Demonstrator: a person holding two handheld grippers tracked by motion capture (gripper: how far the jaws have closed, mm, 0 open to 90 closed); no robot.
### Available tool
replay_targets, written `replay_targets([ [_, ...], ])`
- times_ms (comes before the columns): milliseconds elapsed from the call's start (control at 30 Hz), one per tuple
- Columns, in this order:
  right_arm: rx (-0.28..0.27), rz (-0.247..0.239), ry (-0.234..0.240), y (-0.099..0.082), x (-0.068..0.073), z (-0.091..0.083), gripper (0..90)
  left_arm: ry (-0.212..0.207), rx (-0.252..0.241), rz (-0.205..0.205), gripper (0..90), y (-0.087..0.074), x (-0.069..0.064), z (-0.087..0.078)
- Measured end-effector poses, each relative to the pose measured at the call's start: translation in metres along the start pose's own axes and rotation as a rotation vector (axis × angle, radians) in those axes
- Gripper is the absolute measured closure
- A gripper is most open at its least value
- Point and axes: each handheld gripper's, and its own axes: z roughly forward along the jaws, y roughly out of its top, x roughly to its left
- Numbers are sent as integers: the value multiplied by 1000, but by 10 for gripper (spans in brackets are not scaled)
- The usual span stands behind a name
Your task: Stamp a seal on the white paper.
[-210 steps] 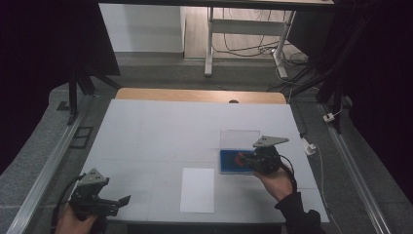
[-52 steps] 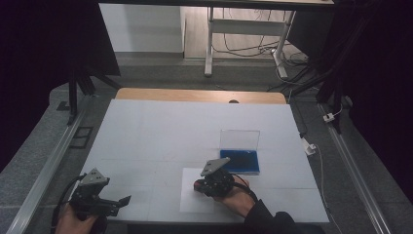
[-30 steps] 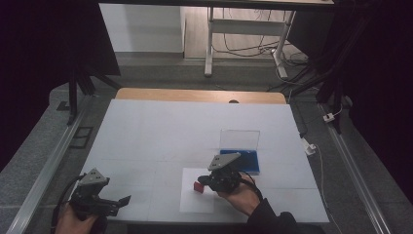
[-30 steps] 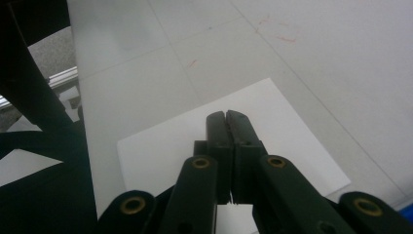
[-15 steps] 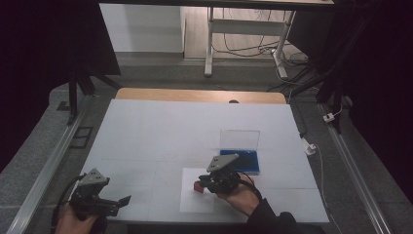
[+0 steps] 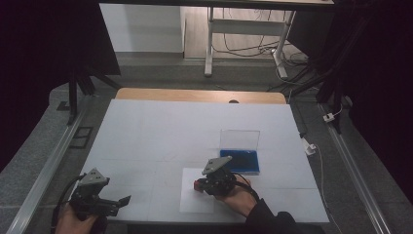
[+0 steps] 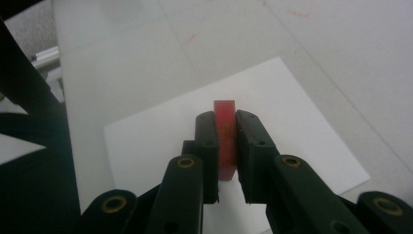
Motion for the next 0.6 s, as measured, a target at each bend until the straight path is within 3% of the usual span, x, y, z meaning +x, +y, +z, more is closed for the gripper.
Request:
replay_targets([
  [400, -64, 34, -13, 4, -6, -16, 803, 0, 0, 0, 10, 0, 0, 0],
  [600, -88, 53, -43, 3, -13, -26, 804, 0, -1, 1, 10, 0, 0, 0],
])
